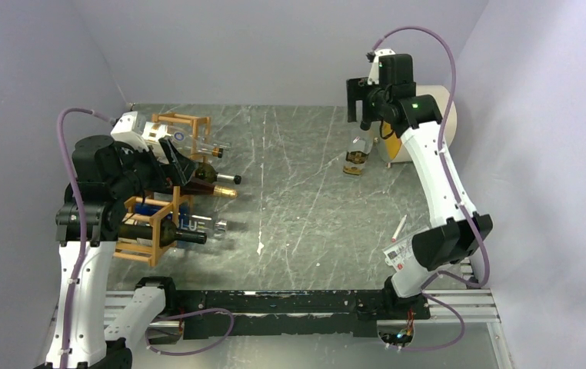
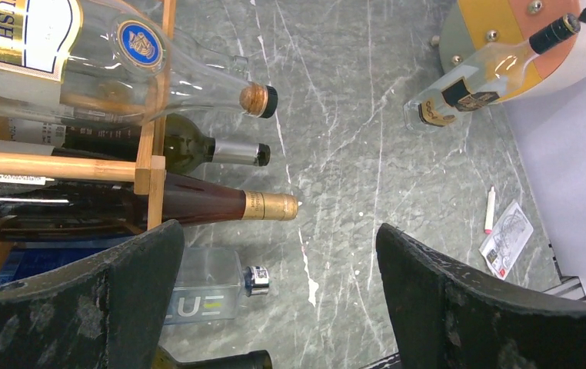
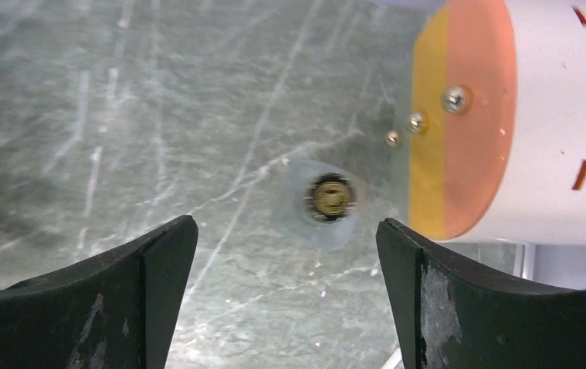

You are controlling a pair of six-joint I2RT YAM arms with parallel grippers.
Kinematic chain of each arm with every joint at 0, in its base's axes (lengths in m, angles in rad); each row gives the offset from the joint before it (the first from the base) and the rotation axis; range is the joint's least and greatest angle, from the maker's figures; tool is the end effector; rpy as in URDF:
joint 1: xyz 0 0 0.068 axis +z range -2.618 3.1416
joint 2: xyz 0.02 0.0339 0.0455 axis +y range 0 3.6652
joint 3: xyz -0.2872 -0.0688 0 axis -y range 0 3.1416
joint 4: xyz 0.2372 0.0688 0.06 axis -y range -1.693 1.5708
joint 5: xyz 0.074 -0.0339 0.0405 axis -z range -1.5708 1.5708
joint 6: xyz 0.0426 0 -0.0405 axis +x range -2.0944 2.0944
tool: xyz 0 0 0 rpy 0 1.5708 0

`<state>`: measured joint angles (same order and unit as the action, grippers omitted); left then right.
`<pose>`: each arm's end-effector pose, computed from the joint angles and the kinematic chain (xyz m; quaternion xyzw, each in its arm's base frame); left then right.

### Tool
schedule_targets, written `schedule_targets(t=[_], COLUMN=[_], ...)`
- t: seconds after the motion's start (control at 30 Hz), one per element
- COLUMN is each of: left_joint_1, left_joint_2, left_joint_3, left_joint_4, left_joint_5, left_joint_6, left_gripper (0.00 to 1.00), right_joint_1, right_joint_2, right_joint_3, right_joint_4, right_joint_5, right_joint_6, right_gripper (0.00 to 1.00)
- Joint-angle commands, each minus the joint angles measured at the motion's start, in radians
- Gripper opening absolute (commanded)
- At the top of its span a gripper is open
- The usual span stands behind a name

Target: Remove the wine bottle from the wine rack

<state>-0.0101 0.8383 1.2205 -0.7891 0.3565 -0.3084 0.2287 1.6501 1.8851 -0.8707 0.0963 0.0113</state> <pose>0.1301 -0.0162 0.4261 -0.0258 0.8275 -0.2320 0.5106 0.3449 0.0761 0.4443 -0.0752 0.8887 0.0112 0.4521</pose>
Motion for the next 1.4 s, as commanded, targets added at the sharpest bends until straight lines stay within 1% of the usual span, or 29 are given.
schedule_targets(t=[0.0,0.07,0.13,0.2,0.27,0.37,0.47,0.6,0.67,0.73,0.9,0.93,1.03,1.13,1.17,1.27,1.37], left_joint_1=[0.010,0.010,0.010,0.010,0.010,0.010,0.010,0.010,0.010,0.010,0.010,0.010,0.010,0.010,0.010,0.010,0.010], left_joint_2=[-0.012,-0.015,-0.015,-0.014,-0.016,-0.023,-0.032,-0.037,-0.036,-0.038,-0.038,-0.038,-0.043,-0.056,-0.061,-0.070,-0.078], left_joint_3=[0.010,0.012,0.023,0.037,0.047,0.052,0.045,0.040,0.044,0.047,0.047,0.048,0.054,0.053,0.051,0.043,0.036], left_joint_4=[0.021,0.013,-0.003,-0.019,-0.032,-0.044,-0.045,-0.047,-0.047,-0.045,-0.038,-0.039,-0.049,-0.055,-0.056,-0.051,-0.044], left_joint_5=[0.023,0.014,-0.006,-0.032,-0.053,-0.074,-0.073,-0.068,-0.068,-0.067,-0.048,-0.045,-0.049,-0.063,-0.066,-0.054,-0.045], left_joint_6=[-0.020,-0.017,-0.007,0.007,0.018,0.026,0.022,0.015,0.015,0.014,0.004,0.005,0.008,0.011,0.011,0.003,-0.005], left_gripper=[0.98,0.98,0.98,0.98,0.98,0.98,0.98,0.98,0.98,0.98,0.98,0.98,0.98,0.98,0.98,0.98,0.98], right_joint_1=[0.144,0.231,0.323,0.411,0.484,0.576,0.661,0.742,0.782,0.810,0.830,0.824,0.780,0.717,0.696,0.634,0.608], right_joint_2=[-0.078,-0.082,-0.091,-0.111,-0.134,-0.169,-0.183,-0.141,-0.105,-0.062,0.027,0.036,0.025,0.016,0.021,0.056,0.117], right_joint_3=[0.056,0.065,0.045,-0.020,-0.118,-0.299,-0.496,-0.675,-0.743,-0.774,-0.847,-0.847,-0.821,-0.804,-0.802,-0.796,-0.756], right_joint_4=[0.009,0.016,0.044,0.125,0.232,0.461,0.759,1.057,1.197,1.268,1.448,1.455,1.375,1.386,1.404,1.527,1.615], right_joint_5=[0.013,0.031,-0.018,-0.064,-0.146,-0.279,-0.437,-0.529,-0.547,-0.546,-0.534,-0.536,-0.485,-0.472,-0.471,-0.484,-0.475], right_joint_6=[0.046,0.081,0.127,0.184,0.261,0.410,0.578,0.756,0.819,0.868,0.992,0.994,0.940,0.949,0.972,1.080,1.154], right_gripper=[0.92,0.92,0.93,0.93,0.93,0.93,0.93,0.93,0.93,0.93,0.93,0.93,0.94,0.94,0.95,0.95,0.95])
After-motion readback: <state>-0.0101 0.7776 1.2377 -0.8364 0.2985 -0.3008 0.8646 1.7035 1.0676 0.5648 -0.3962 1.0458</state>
